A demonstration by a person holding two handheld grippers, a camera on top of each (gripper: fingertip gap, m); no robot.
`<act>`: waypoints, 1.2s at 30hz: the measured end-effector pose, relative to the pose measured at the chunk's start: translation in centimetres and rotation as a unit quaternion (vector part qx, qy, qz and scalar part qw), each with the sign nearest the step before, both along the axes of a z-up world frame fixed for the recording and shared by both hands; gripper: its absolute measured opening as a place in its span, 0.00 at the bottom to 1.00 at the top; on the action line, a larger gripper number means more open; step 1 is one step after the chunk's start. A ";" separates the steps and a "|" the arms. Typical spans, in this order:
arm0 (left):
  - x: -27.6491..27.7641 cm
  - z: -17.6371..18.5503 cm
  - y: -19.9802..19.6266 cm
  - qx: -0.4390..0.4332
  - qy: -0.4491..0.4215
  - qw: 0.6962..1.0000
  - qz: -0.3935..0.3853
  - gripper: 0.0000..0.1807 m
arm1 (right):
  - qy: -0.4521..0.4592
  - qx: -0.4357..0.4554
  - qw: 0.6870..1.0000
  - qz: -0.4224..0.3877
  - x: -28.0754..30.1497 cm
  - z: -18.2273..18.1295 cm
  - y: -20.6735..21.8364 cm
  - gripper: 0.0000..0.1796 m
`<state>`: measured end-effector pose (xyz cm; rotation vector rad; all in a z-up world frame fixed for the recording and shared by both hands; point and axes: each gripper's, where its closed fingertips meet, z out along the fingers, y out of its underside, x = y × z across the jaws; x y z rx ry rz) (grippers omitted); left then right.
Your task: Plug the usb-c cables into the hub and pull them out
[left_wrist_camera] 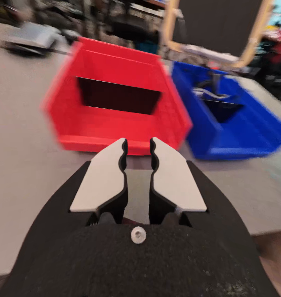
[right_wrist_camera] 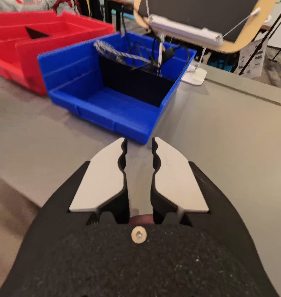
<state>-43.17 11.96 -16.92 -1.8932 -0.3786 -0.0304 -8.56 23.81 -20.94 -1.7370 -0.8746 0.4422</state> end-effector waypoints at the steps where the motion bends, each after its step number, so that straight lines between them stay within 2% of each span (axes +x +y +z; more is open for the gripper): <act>1: -3.6 -0.5 -1.1 -0.016 0.023 0.999 0.033 0.15 | -0.011 -0.010 1.000 0.002 0.6 -0.8 -0.9 0.16; 3: -8.8 -1.7 -1.8 -0.047 0.020 0.997 0.052 0.24 | -0.010 -0.047 0.999 0.018 0.8 -2.1 -2.7 0.16; 7: -11.6 -1.5 1.4 -0.012 0.030 0.999 -0.011 0.22 | 0.010 -0.089 0.993 0.072 -1.9 -2.2 -5.9 0.17; 9: -12.4 -2.7 3.1 -0.040 0.037 0.998 -0.026 0.20 | 0.009 -0.103 0.989 0.102 -3.9 -2.3 -7.3 0.17; 10: -12.6 -3.7 3.6 -0.062 0.035 0.997 -0.028 0.18 | 0.005 -0.112 0.987 0.118 -5.0 -2.4 -8.0 0.17; 12: -12.2 -5.2 4.0 -0.089 0.031 0.995 -0.045 0.05 | -0.006 -0.122 0.981 0.151 -7.2 -2.3 -9.4 0.18; 13: -12.2 -5.3 3.6 -0.091 0.044 0.994 -0.039 0.02 | -0.012 -0.119 0.979 0.164 -8.4 -2.1 -10.0 0.19; 17: -11.3 -5.4 1.1 -0.105 0.049 0.993 0.008 0.02 | -0.010 -0.105 0.977 0.183 -13.4 -1.3 -11.1 0.24; 25: -6.4 -5.4 -5.7 -0.125 0.068 0.989 0.042 0.03 | 0.035 -0.111 0.987 0.115 -23.0 0.1 -10.5 0.33; 28: -4.7 -5.4 -7.3 -0.127 0.078 0.988 0.041 0.03 | 0.046 -0.128 0.988 0.068 -23.9 -0.6 -9.4 0.25; 29: -4.4 -5.4 -7.8 -0.127 0.082 0.988 0.040 0.03 | 0.046 -0.129 0.990 0.047 -23.9 -0.8 -8.8 0.19; 30: -4.2 -5.4 -8.2 -0.125 0.079 0.988 0.042 0.03 | 0.044 -0.134 0.989 0.038 -23.9 -1.1 -8.5 0.09; 31: -4.1 -5.3 -8.4 -0.120 0.075 0.989 0.041 0.03 | 0.039 -0.136 0.990 0.031 -23.8 -1.3 -8.2 0.05; 33: -3.6 -5.1 -9.1 -0.114 0.079 0.989 0.042 0.04 | 0.019 -0.121 0.992 0.037 -23.7 -1.3 -8.3 0.03; 36: -2.5 -3.9 -9.9 -0.111 0.143 0.983 0.040 0.04 | 0.013 -0.083 0.996 0.037 -23.2 0.0 -8.4 0.03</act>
